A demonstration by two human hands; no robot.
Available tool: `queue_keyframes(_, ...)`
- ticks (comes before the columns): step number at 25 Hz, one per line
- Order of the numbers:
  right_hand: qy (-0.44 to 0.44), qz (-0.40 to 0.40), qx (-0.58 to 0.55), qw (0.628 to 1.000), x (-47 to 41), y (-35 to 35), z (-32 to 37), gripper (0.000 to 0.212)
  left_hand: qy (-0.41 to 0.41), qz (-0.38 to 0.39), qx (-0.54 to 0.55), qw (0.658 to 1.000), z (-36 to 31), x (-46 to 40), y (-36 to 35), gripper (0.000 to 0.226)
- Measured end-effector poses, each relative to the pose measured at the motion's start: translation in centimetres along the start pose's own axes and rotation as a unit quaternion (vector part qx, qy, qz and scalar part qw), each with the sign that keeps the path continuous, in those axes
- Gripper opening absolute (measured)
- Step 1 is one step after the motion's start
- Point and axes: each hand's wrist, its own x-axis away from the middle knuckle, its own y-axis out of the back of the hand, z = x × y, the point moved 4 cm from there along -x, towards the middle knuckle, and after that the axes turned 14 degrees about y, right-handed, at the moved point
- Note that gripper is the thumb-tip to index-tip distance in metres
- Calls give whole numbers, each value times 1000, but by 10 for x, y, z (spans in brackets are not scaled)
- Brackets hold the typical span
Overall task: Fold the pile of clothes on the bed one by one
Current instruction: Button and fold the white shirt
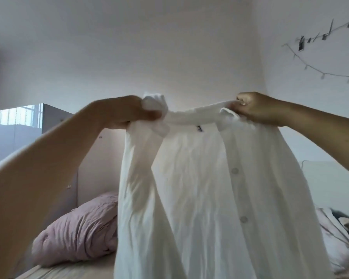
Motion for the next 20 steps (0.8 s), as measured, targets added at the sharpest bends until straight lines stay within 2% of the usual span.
queue_keyframes(1,-11,11,-59,998,5,-1,3,38,55,67,-28,996,11,7,0,61)
queue_keyframes(2,-19,19,-115,993,8,-2,5,37,81,91,-51,991,22,9,4,52)
queue_keyframes(4,-33,44,-196,979,13,-8,6,49,86,40,-33,995,32,13,10,17)
queue_keyframes(7,-67,123,-260,955,24,-33,-1,86,73,-8,35,997,50,14,1,27)
queue_keyframes(8,-80,157,-280,944,30,-45,-8,86,78,-11,44,996,59,13,-9,24)
queue_keyframes(10,-113,210,-287,928,48,-77,-23,55,103,-18,20,994,83,8,-35,14)
queue_keyframes(12,-157,222,-235,933,69,-111,-41,18,131,-68,-73,986,112,-4,-61,24)
queue_keyframes(13,-179,218,-214,935,79,-130,-53,10,145,-90,-106,980,128,-13,-76,32)
queue_keyframes(16,-234,207,-188,931,110,-188,-88,21,237,-112,-66,963,186,-46,-131,58)
queue_keyframes(18,-272,220,-186,918,135,-233,-117,23,299,-127,-24,946,233,-67,-171,63)
queue_keyframes(20,-307,231,-161,909,164,-284,-152,31,326,-104,4,940,287,-93,-219,60)
